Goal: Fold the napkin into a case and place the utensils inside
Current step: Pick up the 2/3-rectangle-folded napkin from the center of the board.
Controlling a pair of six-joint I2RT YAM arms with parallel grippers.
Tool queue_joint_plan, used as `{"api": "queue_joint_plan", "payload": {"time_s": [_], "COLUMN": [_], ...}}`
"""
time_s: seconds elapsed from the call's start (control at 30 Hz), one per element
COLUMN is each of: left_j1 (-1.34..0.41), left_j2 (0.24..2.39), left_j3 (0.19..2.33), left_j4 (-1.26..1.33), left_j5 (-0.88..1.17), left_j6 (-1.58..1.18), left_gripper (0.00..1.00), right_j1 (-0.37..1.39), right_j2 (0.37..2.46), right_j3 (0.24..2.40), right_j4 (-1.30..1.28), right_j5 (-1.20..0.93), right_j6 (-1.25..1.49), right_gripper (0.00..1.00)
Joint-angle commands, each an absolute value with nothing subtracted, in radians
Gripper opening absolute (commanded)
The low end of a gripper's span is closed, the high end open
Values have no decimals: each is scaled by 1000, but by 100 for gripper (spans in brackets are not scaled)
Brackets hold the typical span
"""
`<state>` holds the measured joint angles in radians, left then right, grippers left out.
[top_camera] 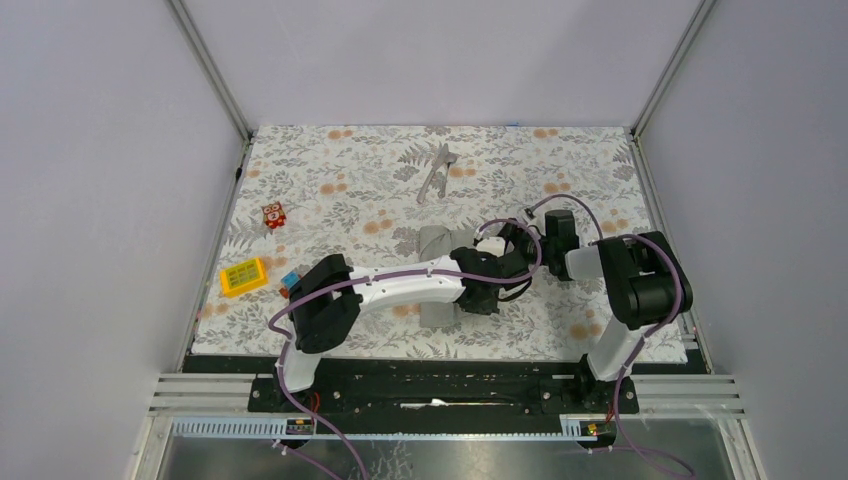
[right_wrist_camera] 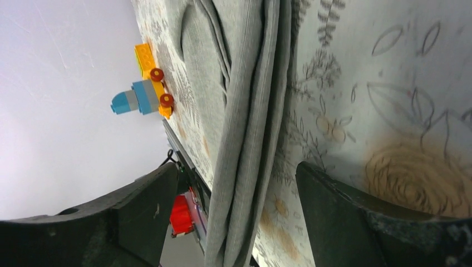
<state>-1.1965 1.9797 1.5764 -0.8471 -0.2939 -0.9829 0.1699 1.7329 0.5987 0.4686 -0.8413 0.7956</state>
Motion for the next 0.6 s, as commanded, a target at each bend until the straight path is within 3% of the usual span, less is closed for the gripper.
{"api": "queue_joint_plan", "payload": {"time_s": [0.0,0.37,0.57], "left_j1": [-1193,-1192,-1190], "left_j2": [1921,1907,1897], "left_j3": [1571,1553,1542], "left_j4": [-820,-803,-800], "left_j5": [-276,-262,-262], "left_j6": [-968,-960,-958], "left_gripper": [0,0,0], "right_j1": [173,173,173], "right_j2": [1791,1902,1927], "right_j3": [652,724,742], "right_j4": [558,622,640], "right_j5": [-829,-836,-828], "right_j6": [822,860,867], "right_gripper": [82,67,48]}}
